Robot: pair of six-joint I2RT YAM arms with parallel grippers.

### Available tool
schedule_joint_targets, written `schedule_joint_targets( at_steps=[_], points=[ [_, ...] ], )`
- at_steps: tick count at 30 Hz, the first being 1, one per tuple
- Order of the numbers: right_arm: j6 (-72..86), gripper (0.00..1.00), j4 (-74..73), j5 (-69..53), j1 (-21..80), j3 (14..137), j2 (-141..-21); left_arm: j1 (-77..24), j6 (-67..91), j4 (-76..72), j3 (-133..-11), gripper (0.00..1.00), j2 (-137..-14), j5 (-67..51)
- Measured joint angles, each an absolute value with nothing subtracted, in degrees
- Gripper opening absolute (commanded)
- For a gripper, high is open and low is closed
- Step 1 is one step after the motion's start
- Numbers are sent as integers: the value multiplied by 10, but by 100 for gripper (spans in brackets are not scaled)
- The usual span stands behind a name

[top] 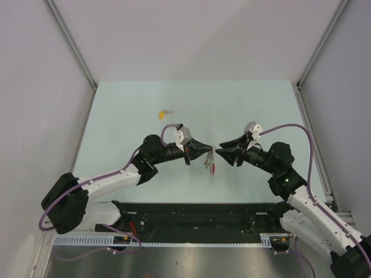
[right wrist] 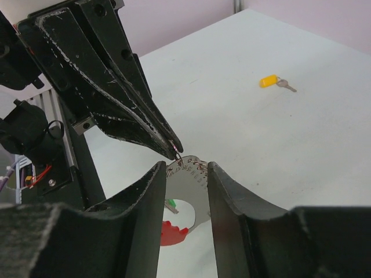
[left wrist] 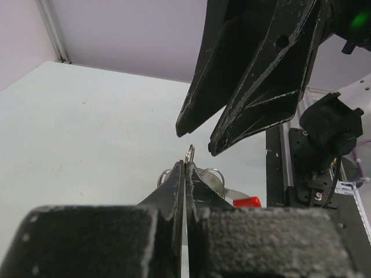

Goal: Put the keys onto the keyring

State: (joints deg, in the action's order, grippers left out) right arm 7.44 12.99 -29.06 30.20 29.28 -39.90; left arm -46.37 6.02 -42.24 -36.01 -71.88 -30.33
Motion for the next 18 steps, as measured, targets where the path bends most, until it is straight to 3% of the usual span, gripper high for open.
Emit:
schedule_joint_targets(
  at_steps=[12,18],
  points=[
    [69,31,154,-334,303,294,-436,-469,60,-408,-360,1,-719,-316],
    [63,20,153,-350,304,295,-449,-469,60,-397,-360,1,-715,-317]
  ],
)
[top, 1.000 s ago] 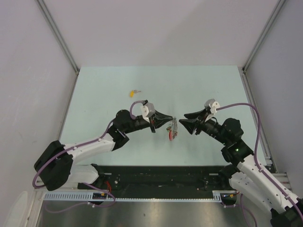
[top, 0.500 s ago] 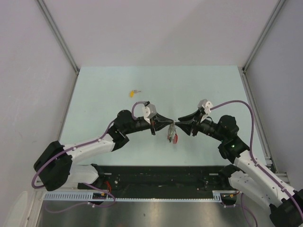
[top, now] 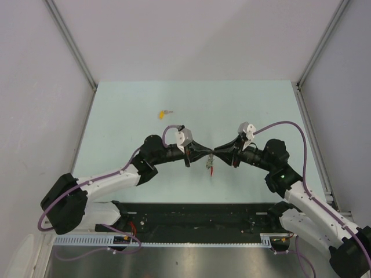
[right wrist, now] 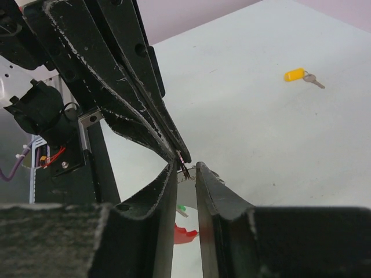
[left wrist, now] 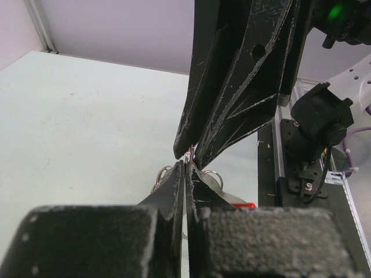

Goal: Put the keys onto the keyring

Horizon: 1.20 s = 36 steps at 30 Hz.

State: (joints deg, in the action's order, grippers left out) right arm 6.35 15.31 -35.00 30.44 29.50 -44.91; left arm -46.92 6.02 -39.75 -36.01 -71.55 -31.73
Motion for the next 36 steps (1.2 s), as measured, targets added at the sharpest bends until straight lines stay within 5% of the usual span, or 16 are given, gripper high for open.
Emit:
schedule_joint_targets(
  at_steps=[5,7,10,19,22,36],
  points=[
    [56,0,153,-358,306,297,-449,-469,60,-396,-360,3,-711,-317],
    [53,0,152,-359,306,298,-449,-469,60,-395,-361,6,-711,-317],
    [49,0,147,-360,306,299,-449,-469,60,-393,-361,18,-711,-317],
    [39,0,108,-322,306,300,-428,-467,46,-362,-376,77,-688,-265],
    [37,0,97,-297,307,302,-417,-456,39,-336,-393,85,-683,-213],
    [31,0,75,-258,308,304,-422,-274,121,-92,-627,83,-885,76]
  ],
)
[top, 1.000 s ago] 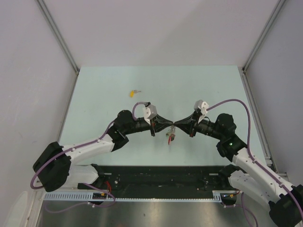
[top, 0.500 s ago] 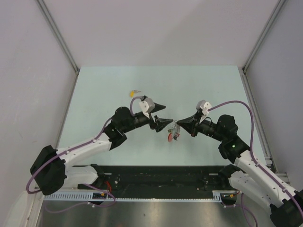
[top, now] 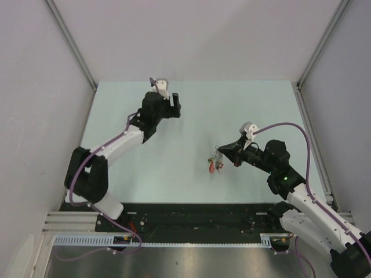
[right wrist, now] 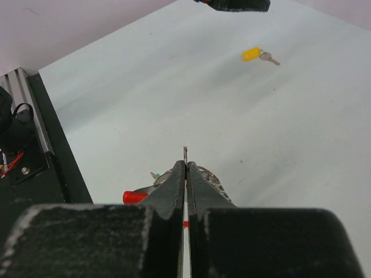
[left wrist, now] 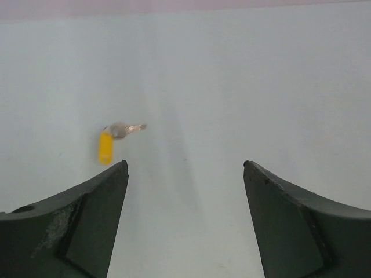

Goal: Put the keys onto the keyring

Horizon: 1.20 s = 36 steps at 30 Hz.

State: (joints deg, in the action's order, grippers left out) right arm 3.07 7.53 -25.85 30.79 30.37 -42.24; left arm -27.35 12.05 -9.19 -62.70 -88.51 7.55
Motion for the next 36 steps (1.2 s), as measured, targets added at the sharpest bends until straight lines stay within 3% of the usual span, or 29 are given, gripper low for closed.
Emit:
schedule_joint_targets(
  at_steps=[9,23,26,30,36],
  points=[
    [28,0,71,-257,309,304,-428,-188,201,23,-721,69,-1073,102],
    [24,0,65,-248,310,304,-429,-120,246,71,-839,46,-1217,14],
    [23,0,61,-248,310,304,-429,-116,248,76,-855,37,-1233,-3],
    [23,0,58,-246,310,304,-429,-114,253,79,-868,16,-1245,-23],
    [22,0,58,-246,310,304,-433,-113,256,82,-861,1,-1242,-53]
  ],
)
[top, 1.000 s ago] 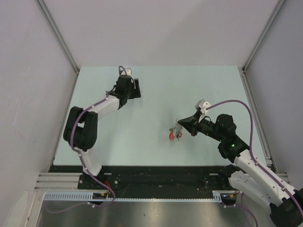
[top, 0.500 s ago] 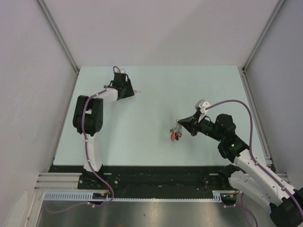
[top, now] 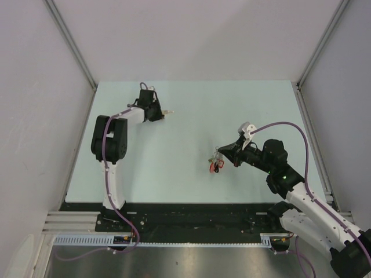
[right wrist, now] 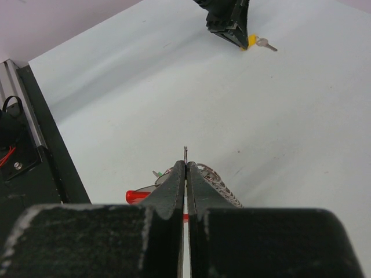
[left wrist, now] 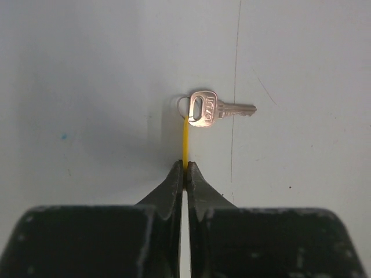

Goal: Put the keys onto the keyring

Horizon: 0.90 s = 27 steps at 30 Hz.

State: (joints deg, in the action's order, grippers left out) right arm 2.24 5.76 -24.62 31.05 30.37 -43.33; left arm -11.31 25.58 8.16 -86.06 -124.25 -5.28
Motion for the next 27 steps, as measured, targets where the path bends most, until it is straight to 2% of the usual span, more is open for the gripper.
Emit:
schedule_joint_targets(
  at_steps=[4,9,15,20,27],
  points=[
    [23,0,58,-246,310,304,-435,-114,265,53,-781,1,-1193,-69],
    [23,0,58,-249,310,304,-436,-129,290,33,-608,4,-1069,-71],
    [26,0,59,-262,310,304,-446,-233,301,40,-471,7,-951,-42],
    [27,0,58,-264,311,304,-447,-346,307,56,-432,7,-908,-24],
    [27,0,58,-263,313,304,-447,-458,294,155,-433,22,-872,48]
  ],
)
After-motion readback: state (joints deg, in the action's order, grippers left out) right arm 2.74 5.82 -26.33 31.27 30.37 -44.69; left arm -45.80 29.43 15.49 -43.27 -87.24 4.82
